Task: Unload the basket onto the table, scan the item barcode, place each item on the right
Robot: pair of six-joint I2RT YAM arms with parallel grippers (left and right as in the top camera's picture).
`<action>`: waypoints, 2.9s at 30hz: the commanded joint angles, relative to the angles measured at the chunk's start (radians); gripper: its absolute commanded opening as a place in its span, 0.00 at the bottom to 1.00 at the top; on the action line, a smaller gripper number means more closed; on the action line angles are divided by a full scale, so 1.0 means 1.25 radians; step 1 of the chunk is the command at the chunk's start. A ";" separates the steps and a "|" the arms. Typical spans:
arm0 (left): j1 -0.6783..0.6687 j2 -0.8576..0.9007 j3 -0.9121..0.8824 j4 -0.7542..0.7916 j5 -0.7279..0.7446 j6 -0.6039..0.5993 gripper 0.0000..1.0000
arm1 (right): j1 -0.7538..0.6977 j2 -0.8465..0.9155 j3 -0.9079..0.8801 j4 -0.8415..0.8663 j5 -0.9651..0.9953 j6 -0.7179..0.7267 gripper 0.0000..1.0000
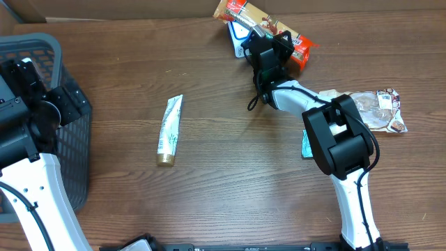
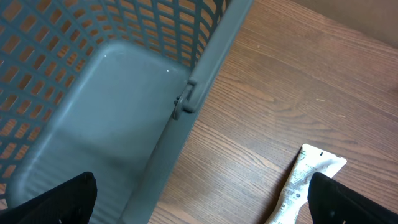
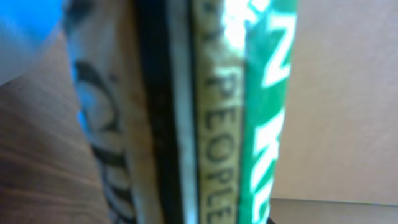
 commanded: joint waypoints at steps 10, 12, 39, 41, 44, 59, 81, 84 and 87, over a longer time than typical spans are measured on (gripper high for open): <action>0.002 0.002 0.004 0.000 0.006 0.021 1.00 | 0.004 -0.414 0.037 -0.478 -0.189 0.551 0.03; 0.002 0.002 0.004 0.000 0.006 0.021 0.99 | 0.004 -0.499 0.037 -0.603 -0.317 0.696 0.04; 0.002 0.002 0.004 0.000 0.007 0.021 0.99 | -0.385 -0.822 -0.351 -0.976 -0.611 1.440 0.04; 0.002 0.002 0.004 0.000 0.007 0.021 1.00 | -0.396 -0.820 -0.439 -0.887 -0.612 1.461 0.04; 0.002 0.002 0.004 0.000 0.006 0.021 1.00 | -0.403 -0.813 -0.548 -0.768 -0.615 1.471 0.13; 0.002 0.002 0.004 0.000 0.006 0.021 0.99 | -0.401 -0.812 -0.506 -0.790 -0.760 1.191 0.85; 0.002 0.002 0.004 0.000 0.007 0.021 0.99 | 0.056 -0.448 -0.099 -0.605 -0.960 1.091 0.83; 0.002 0.002 0.004 0.000 0.006 0.021 1.00 | 0.113 -0.338 -0.001 -0.612 -0.956 1.087 0.83; 0.002 0.002 0.004 0.000 0.006 0.021 1.00 | 0.155 -0.229 0.121 -0.661 -0.957 1.087 0.83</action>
